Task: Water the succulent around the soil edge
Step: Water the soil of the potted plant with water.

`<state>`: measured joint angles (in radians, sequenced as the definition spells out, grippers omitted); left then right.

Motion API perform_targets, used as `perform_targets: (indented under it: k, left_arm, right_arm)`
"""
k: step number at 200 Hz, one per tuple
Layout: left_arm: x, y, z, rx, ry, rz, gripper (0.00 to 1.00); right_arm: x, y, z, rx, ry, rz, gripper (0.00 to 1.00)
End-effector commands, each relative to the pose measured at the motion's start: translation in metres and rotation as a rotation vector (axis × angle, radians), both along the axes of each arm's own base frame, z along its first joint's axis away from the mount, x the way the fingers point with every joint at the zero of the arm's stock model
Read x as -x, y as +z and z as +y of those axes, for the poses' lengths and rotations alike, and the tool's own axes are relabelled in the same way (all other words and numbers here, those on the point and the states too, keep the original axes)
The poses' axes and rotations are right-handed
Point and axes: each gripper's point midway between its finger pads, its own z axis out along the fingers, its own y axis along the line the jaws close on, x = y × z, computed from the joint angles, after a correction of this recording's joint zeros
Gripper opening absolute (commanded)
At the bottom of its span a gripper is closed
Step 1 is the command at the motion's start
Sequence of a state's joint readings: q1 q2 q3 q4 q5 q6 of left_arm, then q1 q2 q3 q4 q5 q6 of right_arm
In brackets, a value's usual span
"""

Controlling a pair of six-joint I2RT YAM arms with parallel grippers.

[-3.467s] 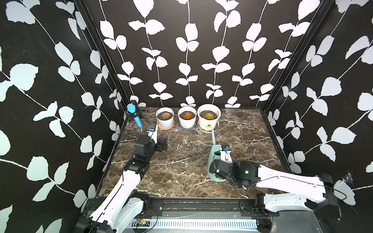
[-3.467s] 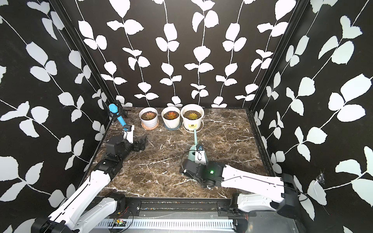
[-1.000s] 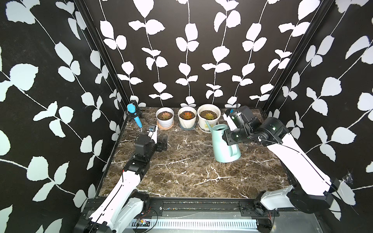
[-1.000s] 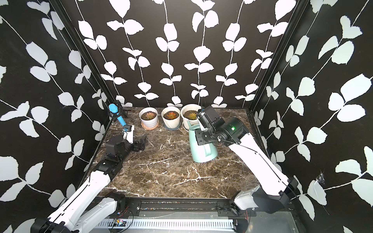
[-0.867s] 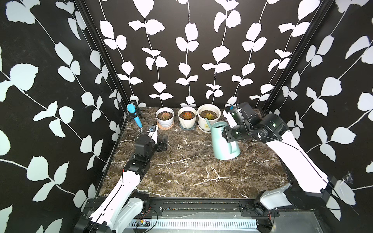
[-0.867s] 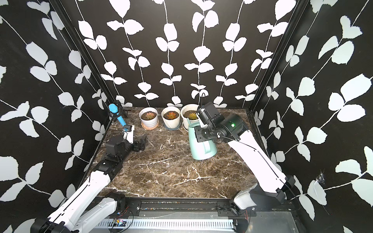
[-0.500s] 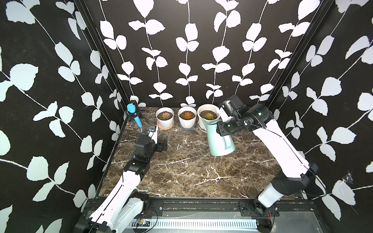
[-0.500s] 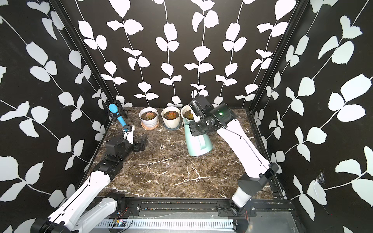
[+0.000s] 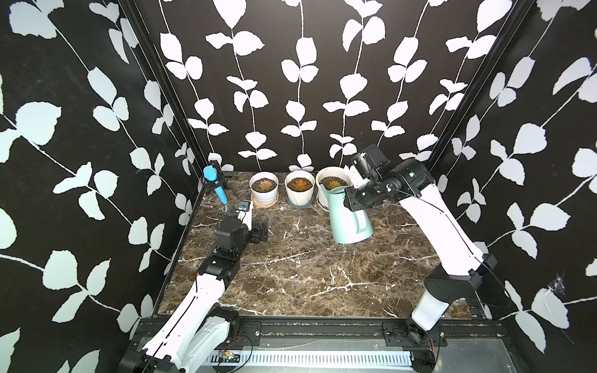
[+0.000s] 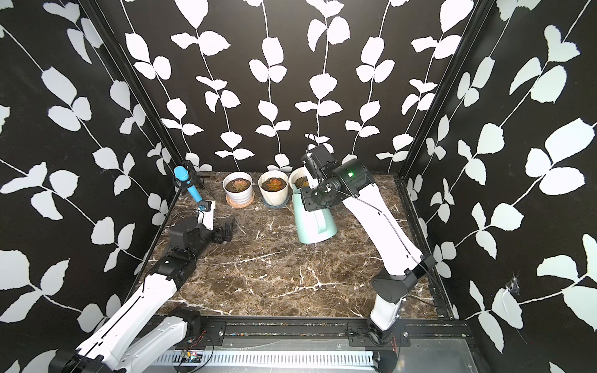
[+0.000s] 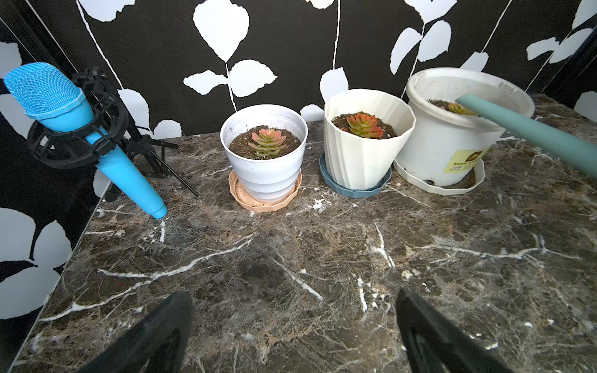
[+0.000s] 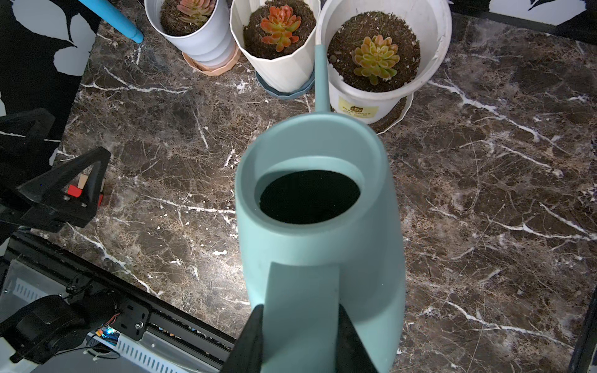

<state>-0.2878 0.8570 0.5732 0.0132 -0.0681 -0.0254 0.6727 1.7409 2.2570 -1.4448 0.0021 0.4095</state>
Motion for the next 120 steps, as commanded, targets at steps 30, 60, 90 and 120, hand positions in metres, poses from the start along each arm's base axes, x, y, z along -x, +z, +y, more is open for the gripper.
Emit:
perform_targets:
  k: [30, 60, 90, 120]
  left_arm:
    - [0.002, 0.003, -0.002, -0.005, -0.011, -0.024, 0.99]
    - [0.003, 0.003, -0.001, -0.01, -0.008, -0.026, 0.99]
    - [0.003, 0.003, -0.001, -0.01, -0.009, -0.026, 0.99]
    - [0.003, 0.003, -0.002, -0.011, -0.011, -0.026, 0.99]
  right_arm:
    - [-0.012, 0.017, -0.001, -0.027, -0.009, -0.041, 0.0]
    - [-0.019, 0.015, 0.002, -0.027, -0.003, -0.024, 0.0]
    - [-0.023, 0.01, 0.002, -0.011, -0.001, -0.008, 0.0]
    - [-0.026, 0.008, 0.001, -0.009, -0.009, -0.003, 0.0]
